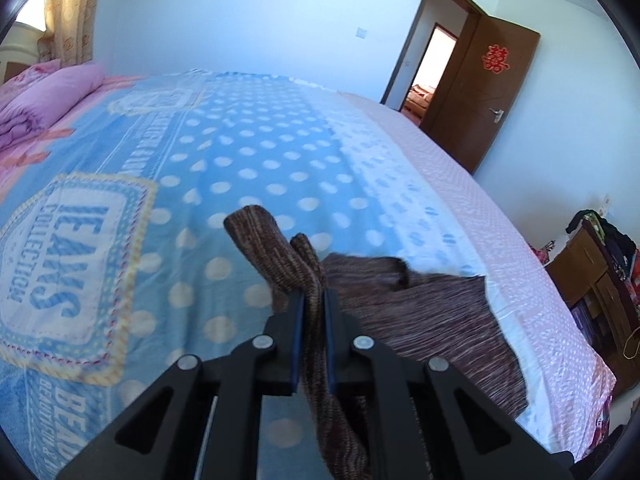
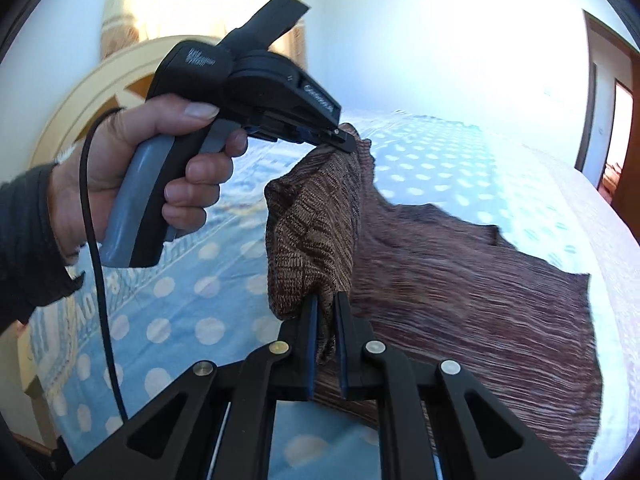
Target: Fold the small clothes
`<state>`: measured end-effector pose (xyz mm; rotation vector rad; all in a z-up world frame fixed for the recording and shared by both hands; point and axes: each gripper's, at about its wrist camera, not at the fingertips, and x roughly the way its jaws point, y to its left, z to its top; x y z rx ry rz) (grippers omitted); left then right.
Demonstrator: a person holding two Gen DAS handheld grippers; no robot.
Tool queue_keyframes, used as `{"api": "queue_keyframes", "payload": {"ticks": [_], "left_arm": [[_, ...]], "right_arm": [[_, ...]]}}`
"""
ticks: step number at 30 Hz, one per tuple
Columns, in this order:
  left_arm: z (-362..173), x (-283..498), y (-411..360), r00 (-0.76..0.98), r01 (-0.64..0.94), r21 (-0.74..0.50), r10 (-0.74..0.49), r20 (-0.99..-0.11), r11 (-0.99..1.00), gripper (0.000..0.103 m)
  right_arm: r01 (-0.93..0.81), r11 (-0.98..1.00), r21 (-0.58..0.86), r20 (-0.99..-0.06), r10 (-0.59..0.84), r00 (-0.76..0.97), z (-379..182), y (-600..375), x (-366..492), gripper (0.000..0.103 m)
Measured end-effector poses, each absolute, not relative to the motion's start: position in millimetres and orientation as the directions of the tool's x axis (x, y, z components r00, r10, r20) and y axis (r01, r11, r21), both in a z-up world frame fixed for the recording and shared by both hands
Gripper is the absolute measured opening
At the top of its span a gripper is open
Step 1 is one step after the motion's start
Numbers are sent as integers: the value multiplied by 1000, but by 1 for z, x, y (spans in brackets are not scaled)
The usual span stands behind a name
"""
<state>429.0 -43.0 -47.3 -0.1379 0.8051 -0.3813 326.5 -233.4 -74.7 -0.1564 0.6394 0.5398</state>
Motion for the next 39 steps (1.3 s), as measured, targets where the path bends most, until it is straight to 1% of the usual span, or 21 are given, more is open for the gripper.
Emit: {"api": "queue_keyframes", "payload": {"ticks": [7, 15, 19, 20, 27, 32, 39], "left_arm": [[-36, 435, -104, 617, 349, -265, -433, -657, 899, 10], [-49, 447, -179, 563, 417, -266, -477, -675, 869, 10], [-61, 451, -214, 531, 452, -254, -486, -694, 855, 10], [-64, 451, -223, 530, 462, -241, -484, -697, 853, 9], [-80, 444, -269, 490, 522, -207, -489, -721, 828, 9], [-91, 438, -296, 472, 558, -175, -484, -737, 811, 9], [-106, 423, -326, 484, 612, -81, -454, -748, 786, 9]], "right_arm": [[-460, 883, 94, -587, 423, 691, -52, -299, 327, 7], [-375, 912, 168, -610, 394, 687, -55, -362, 329, 7], [-325, 926, 193, -629, 371, 684, -64, -385, 328, 6], [-315, 928, 198, -632, 367, 682, -66, -394, 328, 3], [-227, 940, 254, -660, 340, 670, -81, -443, 322, 3], [-171, 930, 326, -675, 356, 646, -98, -466, 320, 3], [-110, 903, 416, -695, 394, 601, -125, -481, 319, 3]]}}
